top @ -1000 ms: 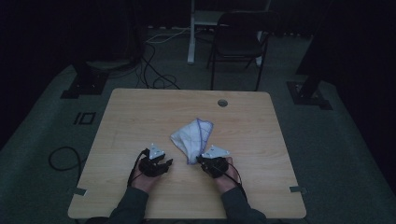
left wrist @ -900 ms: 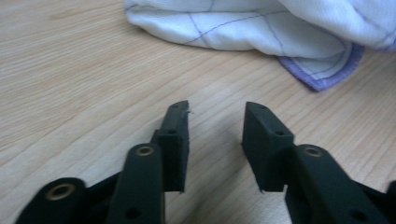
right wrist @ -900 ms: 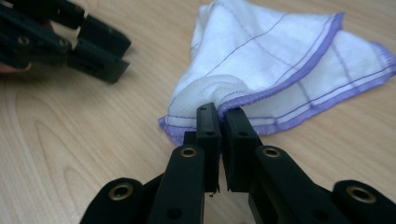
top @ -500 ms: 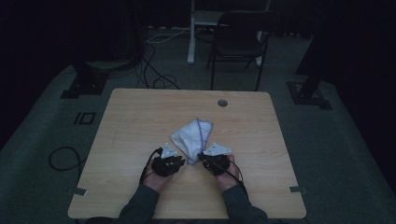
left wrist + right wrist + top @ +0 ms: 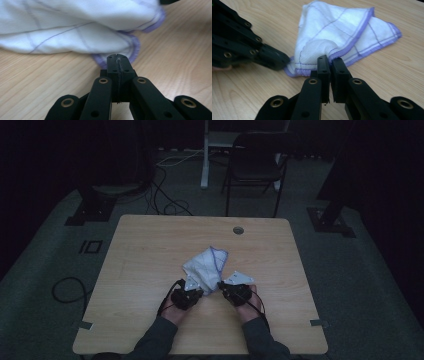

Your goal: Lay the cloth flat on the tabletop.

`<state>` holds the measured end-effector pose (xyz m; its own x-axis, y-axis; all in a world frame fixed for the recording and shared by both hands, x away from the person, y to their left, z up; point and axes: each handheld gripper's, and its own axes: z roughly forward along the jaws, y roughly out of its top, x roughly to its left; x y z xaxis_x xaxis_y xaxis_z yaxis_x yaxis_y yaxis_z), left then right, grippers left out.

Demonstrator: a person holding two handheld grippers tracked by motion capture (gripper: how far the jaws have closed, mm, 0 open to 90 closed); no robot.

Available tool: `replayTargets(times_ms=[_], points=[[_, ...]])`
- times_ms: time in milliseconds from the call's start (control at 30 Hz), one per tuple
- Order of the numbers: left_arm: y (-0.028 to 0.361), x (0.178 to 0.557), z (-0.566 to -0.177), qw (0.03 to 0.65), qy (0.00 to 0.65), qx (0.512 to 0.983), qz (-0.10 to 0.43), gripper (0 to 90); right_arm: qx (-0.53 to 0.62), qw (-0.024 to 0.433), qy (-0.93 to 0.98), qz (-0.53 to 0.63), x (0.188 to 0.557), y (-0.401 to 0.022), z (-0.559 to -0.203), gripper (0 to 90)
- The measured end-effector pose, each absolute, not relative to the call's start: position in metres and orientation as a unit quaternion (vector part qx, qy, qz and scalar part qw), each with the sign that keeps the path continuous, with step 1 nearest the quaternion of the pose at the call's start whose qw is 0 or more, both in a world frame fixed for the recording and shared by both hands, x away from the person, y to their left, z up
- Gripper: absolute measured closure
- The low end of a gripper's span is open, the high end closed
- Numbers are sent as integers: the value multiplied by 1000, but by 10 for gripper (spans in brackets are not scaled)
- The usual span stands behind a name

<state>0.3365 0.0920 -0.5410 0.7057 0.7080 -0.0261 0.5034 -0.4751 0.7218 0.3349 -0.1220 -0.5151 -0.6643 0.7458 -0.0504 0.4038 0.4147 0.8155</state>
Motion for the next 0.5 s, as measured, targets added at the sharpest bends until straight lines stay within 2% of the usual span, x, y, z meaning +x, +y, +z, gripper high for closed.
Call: replayTargets(times_ms=[267,400,500], points=[[103,340,-539,358,382,840,145,900,363,217,807,411,338,-134,-511,872],[100,340,-534,394,378,828,127,884,364,219,806,413,338,-134,-510,872],[90,341,-532,396,367,833,118,898,366,218,805,413,339,-134,-510,872]])
